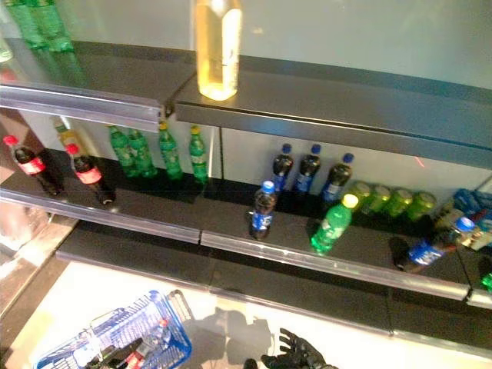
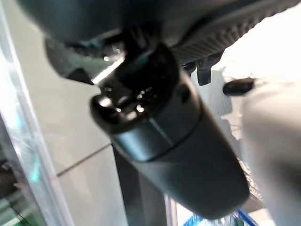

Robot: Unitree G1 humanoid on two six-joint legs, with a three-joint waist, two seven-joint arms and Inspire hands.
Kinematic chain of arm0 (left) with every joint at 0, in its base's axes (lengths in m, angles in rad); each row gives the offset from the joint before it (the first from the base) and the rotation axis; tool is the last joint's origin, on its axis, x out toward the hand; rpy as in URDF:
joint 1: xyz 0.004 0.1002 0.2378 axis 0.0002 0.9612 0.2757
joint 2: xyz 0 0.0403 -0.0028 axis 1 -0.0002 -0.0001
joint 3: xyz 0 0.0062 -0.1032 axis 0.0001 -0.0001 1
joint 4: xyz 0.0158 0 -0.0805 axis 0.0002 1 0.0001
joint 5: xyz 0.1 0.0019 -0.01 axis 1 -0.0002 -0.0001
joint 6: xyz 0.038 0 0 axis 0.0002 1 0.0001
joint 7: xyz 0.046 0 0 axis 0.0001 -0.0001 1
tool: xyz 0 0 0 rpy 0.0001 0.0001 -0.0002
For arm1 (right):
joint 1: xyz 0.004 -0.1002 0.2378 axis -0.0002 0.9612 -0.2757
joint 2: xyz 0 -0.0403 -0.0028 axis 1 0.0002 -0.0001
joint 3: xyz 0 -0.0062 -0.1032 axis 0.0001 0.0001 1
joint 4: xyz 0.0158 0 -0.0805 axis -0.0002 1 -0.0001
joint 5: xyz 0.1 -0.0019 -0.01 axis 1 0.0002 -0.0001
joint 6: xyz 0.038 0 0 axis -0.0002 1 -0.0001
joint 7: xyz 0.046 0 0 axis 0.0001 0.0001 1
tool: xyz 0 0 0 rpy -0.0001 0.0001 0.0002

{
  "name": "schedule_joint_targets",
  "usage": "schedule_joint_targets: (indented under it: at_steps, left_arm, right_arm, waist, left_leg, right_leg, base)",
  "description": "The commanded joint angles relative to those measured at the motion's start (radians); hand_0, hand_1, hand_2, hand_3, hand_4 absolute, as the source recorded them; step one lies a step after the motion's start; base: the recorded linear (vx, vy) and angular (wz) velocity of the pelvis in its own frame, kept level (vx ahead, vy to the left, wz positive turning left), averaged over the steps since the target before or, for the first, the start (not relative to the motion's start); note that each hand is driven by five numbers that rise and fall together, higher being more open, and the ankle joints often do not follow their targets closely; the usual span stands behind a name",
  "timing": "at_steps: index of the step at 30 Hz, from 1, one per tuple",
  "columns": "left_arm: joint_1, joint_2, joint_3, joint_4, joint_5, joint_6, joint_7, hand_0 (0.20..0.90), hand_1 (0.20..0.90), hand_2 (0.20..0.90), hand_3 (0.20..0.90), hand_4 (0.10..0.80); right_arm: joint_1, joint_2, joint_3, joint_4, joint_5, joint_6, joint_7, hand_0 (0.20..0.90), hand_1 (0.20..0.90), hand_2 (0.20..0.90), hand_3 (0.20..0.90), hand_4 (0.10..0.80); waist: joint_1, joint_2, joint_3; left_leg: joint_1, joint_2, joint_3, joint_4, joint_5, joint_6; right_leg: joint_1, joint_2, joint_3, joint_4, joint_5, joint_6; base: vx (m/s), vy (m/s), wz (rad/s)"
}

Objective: Pick up the drink and place into the basket.

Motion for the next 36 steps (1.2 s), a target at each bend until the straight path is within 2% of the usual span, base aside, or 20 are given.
schedule_joint_targets:
  at_steps: [1, 3, 5, 7, 9, 12, 14, 16, 17, 18, 19, 20, 22, 23, 25, 28, 30, 32, 34, 36]
  left_arm:
    - [-0.012, -0.005, 0.020, -0.102, -0.050, -0.075, 0.002, 0.300, 0.300, 0.300, 0.200, 0.100]
    - [-0.005, -0.006, 0.031, -0.094, -0.069, -0.063, -0.005, 0.300, 0.300, 0.300, 0.200, 0.100]
    - [-0.001, 0.001, 0.054, -0.059, -0.081, -0.062, -0.030, 0.300, 0.300, 0.300, 0.200, 0.100]
    - [-0.024, 0.016, 0.058, 0.000, -0.046, -0.081, -0.034, 0.300, 0.300, 0.300, 0.200, 0.100]
    - [-0.044, 0.036, 0.041, -0.002, -0.073, -0.067, -0.004, 0.300, 0.300, 0.300, 0.200, 0.100]
    - [-0.059, 0.055, 0.043, 0.000, -0.066, -0.045, -0.003, 0.300, 0.300, 0.300, 0.200, 0.100]
    - [-0.073, 0.060, 0.025, -0.004, -0.052, -0.048, 0.002, 0.300, 0.300, 0.300, 0.200, 0.100]
    - [-0.088, 0.056, 0.022, 0.016, -0.034, -0.058, 0.002, 0.300, 0.300, 0.300, 0.200, 0.100]
    - [-0.090, 0.057, 0.025, 0.025, -0.034, -0.060, 0.001, 0.300, 0.300, 0.300, 0.200, 0.100]
    - [-0.093, 0.062, 0.046, 0.052, -0.033, -0.059, -0.006, 0.300, 0.300, 0.300, 0.200, 0.100]
    - [-0.092, 0.065, 0.053, 0.059, -0.037, -0.057, -0.007, 0.300, 0.300, 0.300, 0.200, 0.100]
    - [-0.087, 0.074, 0.066, 0.069, -0.046, -0.051, -0.014, 0.300, 0.300, 0.300, 0.200, 0.100]
    - [-0.082, 0.081, 0.070, 0.070, -0.050, -0.047, -0.014, 0.300, 0.300, 0.300, 0.200, 0.100]
    - [-0.077, 0.087, 0.070, 0.069, -0.052, -0.046, -0.006, 0.300, 0.300, 0.300, 0.200, 0.100]
    - [-0.074, 0.082, 0.073, 0.082, -0.048, -0.057, 0.000, 0.300, 0.300, 0.300, 0.200, 0.100]
    - [-0.071, 0.067, 0.080, 0.088, -0.057, -0.069, 0.008, 0.300, 0.300, 0.300, 0.200, 0.100]
    - [-0.060, 0.047, 0.083, 0.086, -0.066, -0.062, -0.006, 0.300, 0.300, 0.300, 0.200, 0.100]
    - [-0.059, 0.040, 0.074, 0.075, -0.075, -0.051, -0.005, 0.300, 0.300, 0.300, 0.200, 0.100]
    - [-0.062, 0.033, 0.051, 0.061, -0.074, -0.034, -0.005, 0.300, 0.300, 0.300, 0.200, 0.100]
    - [-0.046, 0.006, 0.042, 0.059, -0.070, -0.036, -0.009, 0.300, 0.300, 0.300, 0.200, 0.100]
  right_arm:
    - [-0.068, 0.019, 0.005, -0.017, -0.004, -0.017, -0.022, 0.900, 0.900, 0.900, 0.900, 0.800]
    - [-0.071, 0.027, 0.002, -0.019, 0.003, -0.008, -0.042, 0.900, 0.900, 0.900, 0.900, 0.800]
    - [-0.082, 0.043, 0.009, -0.016, 0.005, -0.006, -0.058, 0.900, 0.900, 0.900, 0.900, 0.800]
    - [-0.092, 0.072, 0.018, -0.001, 0.018, -0.002, -0.094, 0.900, 0.900, 0.900, 0.900, 0.800]
    - [-0.099, 0.094, 0.026, 0.012, 0.006, 0.000, -0.102, 0.900, 0.900, 0.900, 0.900, 0.800]
    - [-0.100, 0.095, 0.049, 0.019, 0.010, -0.006, -0.110, 0.900, 0.900, 0.900, 0.900, 0.800]
    - [-0.108, 0.100, 0.051, 0.039, 0.040, -0.007, -0.124, 0.900, 0.900, 0.900, 0.900, 0.800]
    - [-0.126, 0.118, 0.038, 0.087, 0.060, -0.030, -0.130, 0.900, 0.900, 0.900, 0.900, 0.800]
    - [-0.130, 0.123, 0.037, 0.098, 0.059, -0.034, -0.131, 0.900, 0.900, 0.900, 0.900, 0.800]
    - [-0.138, 0.134, 0.036, 0.124, 0.050, -0.036, -0.132, 0.900, 0.900, 0.900, 0.900, 0.800]
    - [-0.140, 0.137, 0.038, 0.132, 0.045, -0.034, -0.133, 0.900, 0.900, 0.900, 0.900, 0.800]
    - [-0.144, 0.142, 0.039, 0.144, 0.033, -0.031, -0.133, 0.900, 0.900, 0.900, 0.900, 0.800]
    - [-0.149, 0.144, 0.042, 0.144, 0.029, -0.024, -0.134, 0.900, 0.900, 0.900, 0.900, 0.800]
    - [-0.152, 0.142, 0.045, 0.137, 0.039, -0.014, -0.126, 0.900, 0.900, 0.900, 0.900, 0.800]
    - [-0.155, 0.144, 0.046, 0.135, 0.040, -0.001, -0.115, 0.900, 0.900, 0.900, 0.900, 0.800]
    - [-0.155, 0.131, 0.065, 0.126, 0.009, 0.019, -0.092, 0.900, 0.900, 0.900, 0.900, 0.800]
    - [-0.150, 0.108, 0.077, 0.121, 0.018, 0.032, -0.098, 0.900, 0.900, 0.900, 0.900, 0.800]
    - [-0.145, 0.101, 0.068, 0.119, 0.024, 0.026, -0.105, 0.900, 0.900, 0.900, 0.900, 0.800]
    - [-0.147, 0.092, 0.056, 0.131, 0.037, 0.008, -0.108, 0.900, 0.900, 0.900, 0.900, 0.800]
    - [-0.173, 0.082, 0.053, 0.163, 0.017, 0.000, -0.095, 0.900, 0.900, 0.900, 0.900, 0.800]
  waist:
    - [0.007, 0.007, -0.013]
    - [0.009, 0.024, -0.018]
    - [0.003, 0.040, -0.022]
    - [-0.018, 0.045, -0.017]
    - [-0.040, 0.052, -0.001]
    - [-0.051, 0.059, 0.009]
    - [-0.049, 0.064, 0.006]
    - [-0.034, 0.066, -0.004]
    - [-0.032, 0.065, -0.006]
    - [-0.026, 0.061, -0.013]
    - [-0.025, 0.060, -0.011]
    - [-0.023, 0.059, -0.011]
    - [-0.021, 0.059, -0.010]
    - [-0.015, 0.062, -0.014]
    - [-0.011, 0.059, -0.025]
    - [-0.013, 0.039, -0.031]
    - [-0.007, 0.024, -0.020]
    - [-0.005, 0.017, -0.013]
    - [0.001, 0.012, -0.006]
    - [0.014, 0.032, -0.009]
  left_leg:
    - [-0.091, -0.156, 0.030, 0.064, -0.101, 0.109]
    - [-0.075, -0.184, 0.018, 0.036, -0.100, 0.120]
    - [-0.041, -0.181, -0.014, -0.017, -0.087, 0.134]
    - [-0.016, -0.189, -0.013, -0.047, -0.087, 0.161]
    - [0.016, -0.178, -0.004, -0.066, -0.094, 0.178]
    - [0.040, -0.164, 0.006, -0.080, -0.093, 0.177]
    - [0.046, -0.154, 0.005, -0.092, -0.086, 0.172]
    - [0.049, -0.151, -0.021, -0.106, -0.080, 0.165]
    - [0.050, -0.150, -0.025, -0.104, -0.083, 0.163]
    - [0.057, -0.139, -0.026, -0.096, -0.101, 0.153]
    - [0.065, -0.132, -0.023, -0.093, -0.111, 0.148]
    - [0.076, -0.113, -0.016, -0.092, -0.123, 0.138]
    - [0.087, -0.091, -0.009, -0.095, -0.127, 0.130]
    - [0.092, -0.044, -0.007, -0.100, -0.114, 0.110]
    - [0.083, 0.007, 0.001, -0.102, -0.089, 0.084]
    - [0.053, 0.075, 0.012, -0.073, -0.049, 0.052]
    - [-0.013, 0.124, 0.045, 0.024, 0.056, 0.038]
    - [-0.048, 0.122, 0.073, 0.075, 0.074, 0.040]
    - [-0.091, 0.089, 0.112, 0.145, 0.075, 0.040]
    - [-0.089, -0.055, 0.091, 0.112, -0.006, 0.071]
  right_leg:
    - [0.067, -0.007, -0.069, 0.029, -0.032, 0.082]
    - [0.056, 0.010, -0.070, 0.066, -0.039, 0.088]
    - [0.023, 0.035, -0.057, 0.162, -0.068, 0.087]
    - [-0.057, 0.054, -0.050, 0.377, -0.035, 0.117]
    - [-0.176, 0.065, -0.036, 0.621, 0.052, 0.176]
    - [-0.233, 0.050, -0.031, 0.702, 0.065, 0.186]
    - [-0.212, -0.004, -0.019, 0.611, 0.080, 0.179]
    - [-0.147, -0.106, -0.007, 0.366, 0.124, 0.166]
    - [-0.137, -0.125, 0.001, 0.317, 0.138, 0.168]
    - [-0.109, -0.182, 0.023, 0.188, 0.180, 0.179]
    - [-0.103, -0.201, 0.027, 0.156, 0.207, 0.188]
    - [-0.106, -0.228, 0.035, 0.130, 0.239, 0.204]
    - [-0.111, -0.237, 0.038, 0.136, 0.248, 0.214]
    - [-0.071, -0.226, 0.010, 0.106, 0.167, 0.212]
    - [-0.028, -0.191, -0.024, 0.093, 0.080, 0.205]
    - [-0.010, -0.126, -0.032, 0.101, 0.012, 0.164]
    - [0.017, -0.094, -0.070, 0.068, 0.004, 0.125]
    - [0.029, -0.088, -0.094, 0.050, 0.007, 0.112]
    - [0.045, -0.089, -0.134, 0.023, 0.011, 0.101]
    - [0.044, -0.071, -0.140, 0.016, 0.009, 0.103]
  base:
    - [0.060, -0.098, -0.47]
    - [0.068, -0.056, -0.10]
    - [0.085, -0.001, 0.14]
    - [0.076, -0.004, -0.11]
    - [0.023, -0.030, -0.27]
    - [0.021, -0.070, -0.01]
    - [0.071, -0.167, 0.08]
    - [0.129, -0.309, 0.13]
    - [0.194, -0.477, 0.13]
    - [0.164, -0.403, 0.11]
    - [0.194, -0.509, 0.06]
    - [0.122, -0.363, 0.05]
    - [0.112, -0.398, -0.08]
    - [0.141, -0.572, -0.12]
    - [0.133, -0.613, -0.07]
    - [0.086, -0.587, 0.04]
    - [0.051, -0.607, -0.09]
    - [0.028, -0.355, -0.02]
    - [0.060, -0.215, 0.32]
    - [0.166, -0.149, 0.15]
